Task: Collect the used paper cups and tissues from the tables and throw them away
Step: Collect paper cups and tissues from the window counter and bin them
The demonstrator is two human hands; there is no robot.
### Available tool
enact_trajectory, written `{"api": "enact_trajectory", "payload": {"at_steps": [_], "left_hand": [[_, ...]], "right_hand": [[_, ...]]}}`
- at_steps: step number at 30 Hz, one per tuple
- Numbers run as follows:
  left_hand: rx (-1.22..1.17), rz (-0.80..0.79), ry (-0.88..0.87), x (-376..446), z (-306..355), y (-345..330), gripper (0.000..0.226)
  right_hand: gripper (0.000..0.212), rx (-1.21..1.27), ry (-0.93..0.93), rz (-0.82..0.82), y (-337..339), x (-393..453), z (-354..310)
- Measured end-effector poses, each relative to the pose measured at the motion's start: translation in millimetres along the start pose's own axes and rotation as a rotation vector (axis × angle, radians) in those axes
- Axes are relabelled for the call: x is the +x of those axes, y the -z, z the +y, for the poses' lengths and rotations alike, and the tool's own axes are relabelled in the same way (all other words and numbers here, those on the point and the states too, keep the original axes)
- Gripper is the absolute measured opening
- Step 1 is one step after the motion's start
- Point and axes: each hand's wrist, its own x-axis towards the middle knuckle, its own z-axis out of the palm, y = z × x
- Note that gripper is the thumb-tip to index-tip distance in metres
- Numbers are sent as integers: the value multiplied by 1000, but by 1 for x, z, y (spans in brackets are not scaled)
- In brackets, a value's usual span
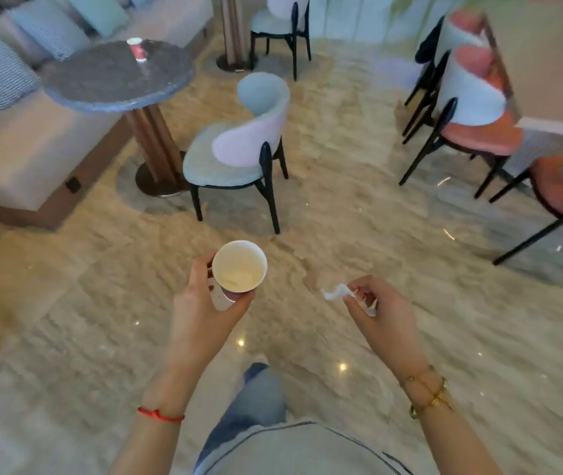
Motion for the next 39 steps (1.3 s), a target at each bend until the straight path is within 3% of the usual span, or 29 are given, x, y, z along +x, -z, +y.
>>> {"api": "enact_trajectory", "payload": {"at_steps": [8,23,32,39], "left_hand": [[-82,-168,-91,152,26,-119,68],[-164,-394,-244,474,139,-310,65],[-149,-363,-244,641,174,-446,67],[-175,-278,-243,802,236,-541,64]], "right_hand": [[11,-31,-175,144,26,119,80],[14,-88,-273,355,101,432,183],[14,-100,-278,328,131,624,278],[11,-133,-208,250,185,832,342]]}}
